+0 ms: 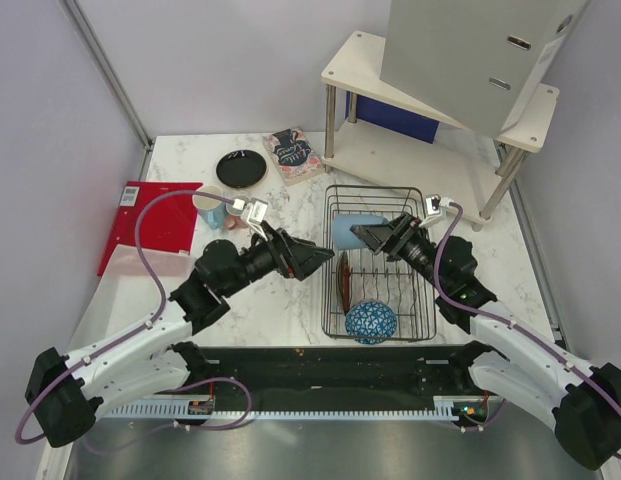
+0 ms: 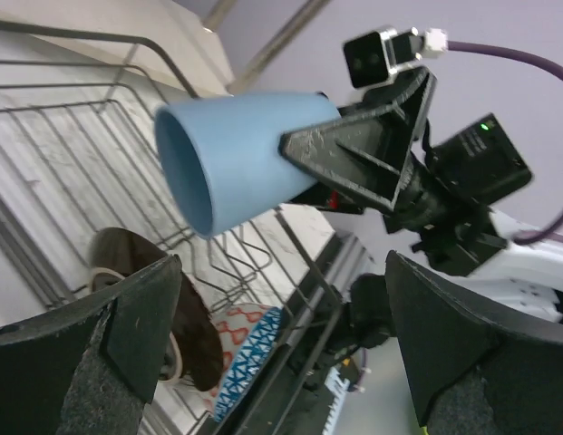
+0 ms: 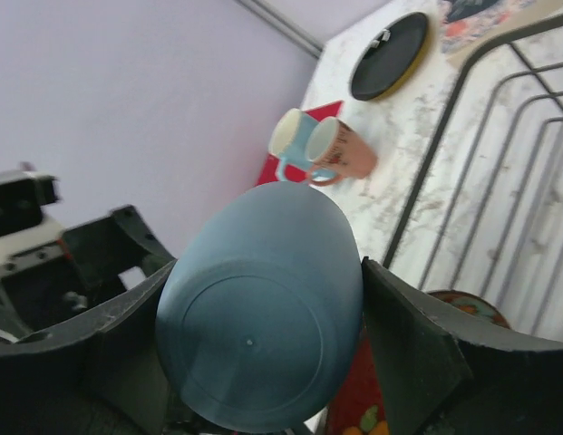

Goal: Unload the mixed dishes from the dish rack
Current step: Pick up the cup from the dish rack.

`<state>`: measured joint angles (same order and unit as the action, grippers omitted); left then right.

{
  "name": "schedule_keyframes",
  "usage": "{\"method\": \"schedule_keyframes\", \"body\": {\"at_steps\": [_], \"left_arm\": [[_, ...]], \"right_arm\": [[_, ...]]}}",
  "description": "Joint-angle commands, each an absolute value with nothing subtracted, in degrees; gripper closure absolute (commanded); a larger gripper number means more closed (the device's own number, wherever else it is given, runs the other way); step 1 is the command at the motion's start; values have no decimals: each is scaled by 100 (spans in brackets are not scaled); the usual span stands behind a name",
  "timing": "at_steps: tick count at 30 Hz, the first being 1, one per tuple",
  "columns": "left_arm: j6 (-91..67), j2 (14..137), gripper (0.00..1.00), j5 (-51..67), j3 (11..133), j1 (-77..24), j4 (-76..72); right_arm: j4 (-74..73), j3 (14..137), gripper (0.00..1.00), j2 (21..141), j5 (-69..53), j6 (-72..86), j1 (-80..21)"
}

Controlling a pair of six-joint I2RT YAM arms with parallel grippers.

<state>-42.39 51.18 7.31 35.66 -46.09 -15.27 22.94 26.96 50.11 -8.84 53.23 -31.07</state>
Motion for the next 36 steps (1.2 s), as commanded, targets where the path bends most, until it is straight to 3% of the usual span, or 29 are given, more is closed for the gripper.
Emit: {"method": "schedule_keyframes", "body": {"at_steps": [1,23,26,36], "left_arm": [[-5009,5185,1,1529,3085,-4579,-3436],[-4922,5335,6,1353,2979,-4588,-3858],[-4974,5458,10,1450,2980,-4588,-3972],[-5168,5800,44,1758,2918,-4597,-4376]], "right_arm": [[4358,2532,100,5158,-1423,6300,-3103],[6222,1995,100,5774,-2013,7374,-3111],[6520,1925,100,5923,-2074,7514,-3155],[6802,1855,100,6257,-2066,7567,-3383]]}}
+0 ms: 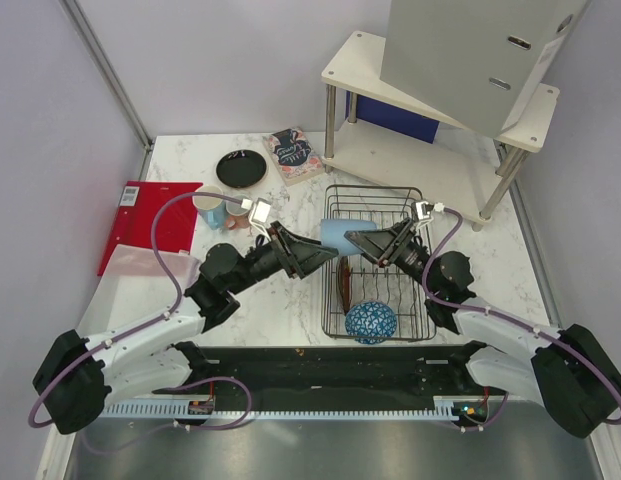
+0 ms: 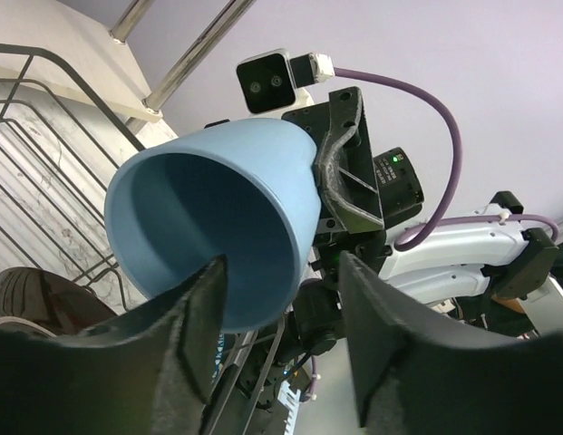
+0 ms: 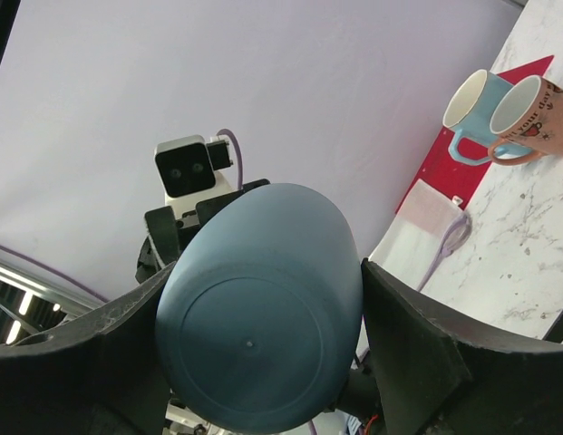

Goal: Unload the mixed dishes from the dish rack
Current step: Pick up the cup from the dish rack.

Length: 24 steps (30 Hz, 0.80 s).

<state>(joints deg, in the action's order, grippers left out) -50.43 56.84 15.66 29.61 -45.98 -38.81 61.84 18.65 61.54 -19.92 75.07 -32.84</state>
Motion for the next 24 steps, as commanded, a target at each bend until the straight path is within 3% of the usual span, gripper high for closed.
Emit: {"method": "schedule_keyframes", "body": {"at_steps": [1,5,8,9,11,12,13,14,15,16,19,24], "left_arm": [[-5177,5827,47,1793,2901,-4588,-4394],[-5159,5853,60,1846,2892,-4588,-4421],[-5115,5818,85,1846,2900,-4588,-4412],[-5098,5810,98,1846,2900,-4579,-4377],[-5019,5713,98,1793,2909,-4579,-4202],[-4984,5652,98,1776,2918,-4588,-4123],[-4888,5530,98,1723,2944,-4588,-4009],[-4817,5450,98,1688,2979,-4588,-3686],[-4729,5371,98,1653,3032,-4570,-3439],[-4485,5301,98,1600,3241,-4562,-3158],[-3818,5098,98,1443,3890,-4535,-1543],[-3007,4755,98,766,4753,-4474,846]], "right_arm": [[6838,1846,100,6275,-2048,7567,-3410],[6838,1863,100,6354,-2057,7532,-3489],[6750,1898,100,6372,-2083,7497,-3507],[6706,1907,100,6346,-2100,7471,-3516],[6400,1986,98,6285,-2109,7366,-3516],[6216,2030,87,6171,-2127,7278,-3516],[5701,2074,46,6083,-2110,7025,-3516],[5295,2240,25,5847,-2083,6788,-3516],[4769,2363,10,5688,-2022,6524,-3516],[3424,2538,2,5513,-1682,5878,-3516],[1249,3442,2,5011,-725,4778,-3516],[-508,4244,2,4816,543,3974,-3516]]}}
